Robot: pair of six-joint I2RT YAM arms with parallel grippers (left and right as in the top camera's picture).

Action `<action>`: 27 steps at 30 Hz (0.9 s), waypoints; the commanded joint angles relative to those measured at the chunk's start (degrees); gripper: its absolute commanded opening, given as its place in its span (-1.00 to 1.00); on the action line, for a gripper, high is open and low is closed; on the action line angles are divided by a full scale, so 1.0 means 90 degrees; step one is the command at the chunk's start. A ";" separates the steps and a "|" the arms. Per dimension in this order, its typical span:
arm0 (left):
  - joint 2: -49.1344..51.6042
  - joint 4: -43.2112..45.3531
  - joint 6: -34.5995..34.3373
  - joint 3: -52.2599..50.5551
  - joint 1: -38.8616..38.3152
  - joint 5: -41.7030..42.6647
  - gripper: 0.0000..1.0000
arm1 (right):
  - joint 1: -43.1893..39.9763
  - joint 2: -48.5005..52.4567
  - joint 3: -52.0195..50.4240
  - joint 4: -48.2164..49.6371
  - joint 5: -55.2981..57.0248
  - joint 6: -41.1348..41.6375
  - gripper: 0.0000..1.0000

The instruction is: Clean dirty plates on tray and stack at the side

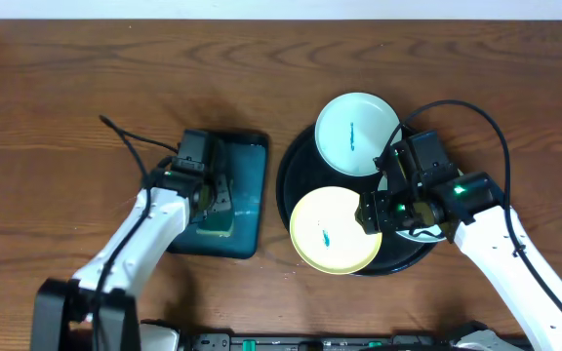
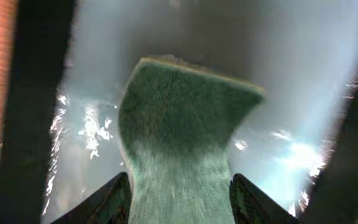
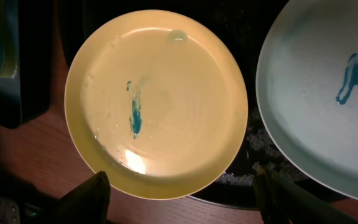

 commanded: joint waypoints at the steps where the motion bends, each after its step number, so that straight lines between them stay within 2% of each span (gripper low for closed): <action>1: 0.0821 0.0347 0.0104 -0.0185 0.0022 -0.0010 -0.06 | 0.0056 -0.0007 -0.0022 -0.0010 -0.0039 0.0107 0.47; 3: 0.1173 0.0478 0.0102 -0.0182 0.0022 0.0027 -0.51 | 0.0056 -0.0007 -0.0022 -0.0041 -0.0041 0.0109 0.47; 4: 0.1246 0.0474 0.0102 -0.0182 0.0022 0.0095 -0.82 | 0.0056 -0.0007 -0.0022 -0.0068 -0.0039 0.0109 0.48; 10: 0.0784 -0.0172 0.0104 0.0138 0.0022 0.0160 -0.85 | 0.0056 -0.0007 -0.0619 0.0177 -0.0034 0.0493 0.47; 16: -0.0600 -0.1044 0.0102 0.0566 0.0022 0.0316 -0.85 | 0.0056 -0.0005 -0.1821 0.1438 -0.0255 0.0612 0.16; 24: -0.1831 -0.1559 0.0097 0.0566 0.0022 0.0692 -0.85 | 0.0056 0.0629 -0.2492 0.2810 0.0469 0.1078 0.02; 26: -0.1914 -0.1622 0.0078 0.0563 0.0022 0.0952 -0.85 | 0.0044 0.0925 -0.2477 0.3019 0.0435 0.0976 -0.10; 27: -0.1919 -0.1620 0.0078 0.0563 0.0019 0.1124 -0.85 | 0.0036 0.1027 -0.2441 0.3043 0.0381 0.0879 -0.37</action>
